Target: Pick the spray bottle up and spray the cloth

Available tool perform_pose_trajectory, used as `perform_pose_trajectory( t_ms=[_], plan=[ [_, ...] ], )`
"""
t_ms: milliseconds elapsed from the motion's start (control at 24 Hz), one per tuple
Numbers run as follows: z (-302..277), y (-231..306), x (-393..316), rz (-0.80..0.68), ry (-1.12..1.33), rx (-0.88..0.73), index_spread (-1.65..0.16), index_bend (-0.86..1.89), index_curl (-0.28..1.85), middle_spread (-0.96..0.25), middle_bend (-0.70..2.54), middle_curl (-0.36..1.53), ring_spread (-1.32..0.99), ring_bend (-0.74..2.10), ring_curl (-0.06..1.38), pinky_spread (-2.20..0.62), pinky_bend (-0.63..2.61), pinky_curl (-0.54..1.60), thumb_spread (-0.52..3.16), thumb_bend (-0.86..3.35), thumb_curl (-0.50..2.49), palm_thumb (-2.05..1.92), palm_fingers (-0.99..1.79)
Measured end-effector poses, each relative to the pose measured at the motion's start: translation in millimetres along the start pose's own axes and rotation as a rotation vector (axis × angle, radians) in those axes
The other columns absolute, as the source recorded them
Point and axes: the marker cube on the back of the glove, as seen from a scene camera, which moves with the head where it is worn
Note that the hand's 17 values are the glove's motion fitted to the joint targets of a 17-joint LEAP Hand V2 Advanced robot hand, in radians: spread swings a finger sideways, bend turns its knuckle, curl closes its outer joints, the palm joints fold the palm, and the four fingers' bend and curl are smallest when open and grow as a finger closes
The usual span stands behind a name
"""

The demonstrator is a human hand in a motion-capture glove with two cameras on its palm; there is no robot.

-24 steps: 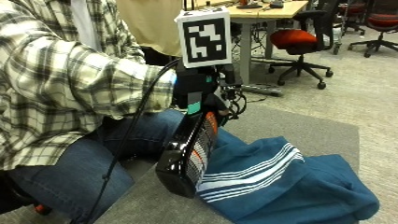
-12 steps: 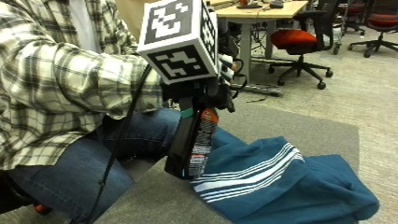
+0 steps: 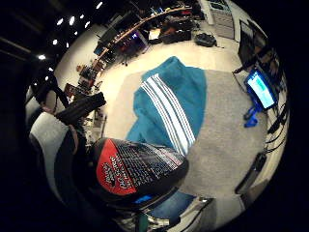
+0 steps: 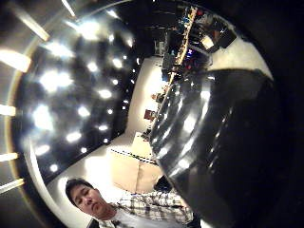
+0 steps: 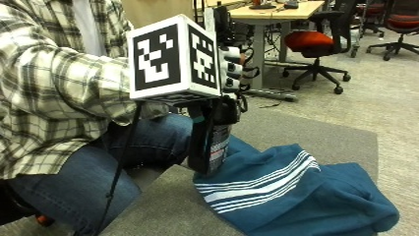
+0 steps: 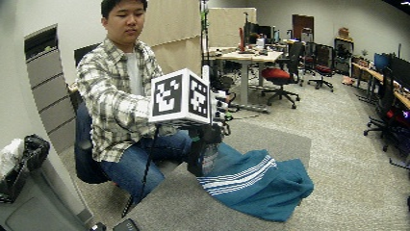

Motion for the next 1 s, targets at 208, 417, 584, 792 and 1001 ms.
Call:
perform_pose_trajectory(
  t_ms=[208, 417, 584, 792, 1001],
  plan=[
    [9, 6, -12, -0.047, -0.064, 0.006, -0.22, 0.36, 0.56, -0.13, 0.57, 0.5, -0.22, 0.61, 0.46, -0.16, 0.44, 0.38, 0.05, -0.03, 0.8, 1.02, 1.35],
    [25, 10, -25, -0.089, -0.119, -0.006, -0.23, 0.36, 0.56, -0.12, 0.57, 0.5, -0.22, 0.61, 0.46, -0.16, 0.44, 0.38, 0.05, -0.03, 0.8, 1.02, 1.35],
    [54, 12, -40, -0.132, -0.181, -0.047, -0.23, 0.36, 0.56, -0.12, 0.57, 0.5, -0.22, 0.61, 0.46, -0.16, 0.44, 0.38, 0.05, -0.03, 0.8, 1.02, 1.35],
    [101, 6, -59, -0.166, -0.272, -0.095, -0.22, 0.36, 0.56, -0.12, 0.57, 0.5, -0.22, 0.61, 0.46, -0.16, 0.44, 0.38, 0.05, -0.03, 0.8, 1.02, 1.35],
    [155, -11, -66, -0.182, -0.338, -0.123, -0.22, 0.36, 0.56, -0.12, 0.57, 0.5, -0.22, 0.6, 0.46, -0.16, 0.44, 0.38, 0.05, -0.03, 0.8, 1.02, 1.35]
  ],
)
